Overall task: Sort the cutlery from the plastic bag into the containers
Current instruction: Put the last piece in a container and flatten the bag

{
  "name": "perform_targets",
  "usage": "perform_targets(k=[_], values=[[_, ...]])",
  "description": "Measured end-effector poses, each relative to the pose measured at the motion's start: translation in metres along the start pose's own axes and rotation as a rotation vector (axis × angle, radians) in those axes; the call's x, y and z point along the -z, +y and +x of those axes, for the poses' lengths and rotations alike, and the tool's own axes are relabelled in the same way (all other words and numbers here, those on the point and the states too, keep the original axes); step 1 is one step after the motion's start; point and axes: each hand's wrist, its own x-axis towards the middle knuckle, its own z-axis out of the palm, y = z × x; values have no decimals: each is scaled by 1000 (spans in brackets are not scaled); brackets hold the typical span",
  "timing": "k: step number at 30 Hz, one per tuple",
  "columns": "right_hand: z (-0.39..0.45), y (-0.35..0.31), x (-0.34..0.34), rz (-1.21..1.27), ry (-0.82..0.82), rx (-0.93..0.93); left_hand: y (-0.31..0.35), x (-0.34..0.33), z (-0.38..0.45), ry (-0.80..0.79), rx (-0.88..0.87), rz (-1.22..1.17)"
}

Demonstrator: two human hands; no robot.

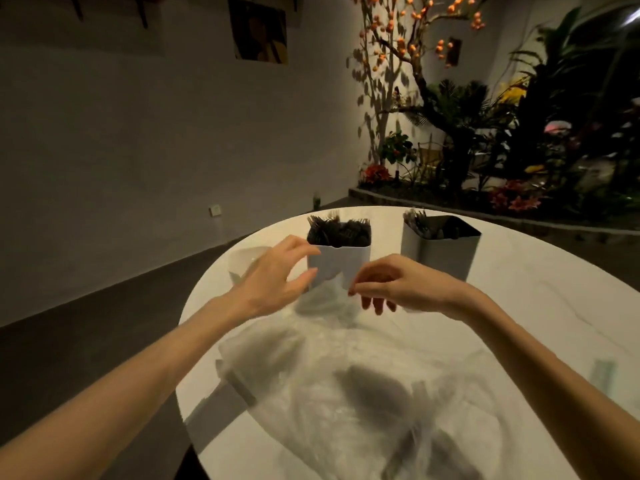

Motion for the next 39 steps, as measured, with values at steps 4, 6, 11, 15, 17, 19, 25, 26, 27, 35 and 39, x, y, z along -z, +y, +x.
perform_targets(k=[4,6,11,15,17,19,25,26,27,35,39], values=[[-69,19,8,-24,-88,-166,94,-26,-23,-246,96,-148],[-94,30,8,-127,-207,-279,135,-44,-34,-440,211,-132],[-138,59,-15,-327,-375,-319,177,-74,-55,-714,155,54],[-144,75,-30,-338,-165,-266,171,-60,-54,-391,139,-140],[-140,79,-30,-320,-100,-266,166,-50,-54,-274,89,-207],[-133,77,-34,-376,-56,-208,161,-42,-58,-232,-38,-183],[-118,67,-63,-583,-158,-96,147,-40,-79,-378,-141,164],[-118,66,-62,-599,-157,-94,144,-41,-83,-402,-112,194],[-119,66,-60,-609,-152,-88,143,-41,-86,-425,-90,217],[-125,60,-44,-532,-250,-192,133,-41,-88,-491,80,-244],[-131,63,-53,-559,-312,-251,135,-53,-90,-517,239,-555]])
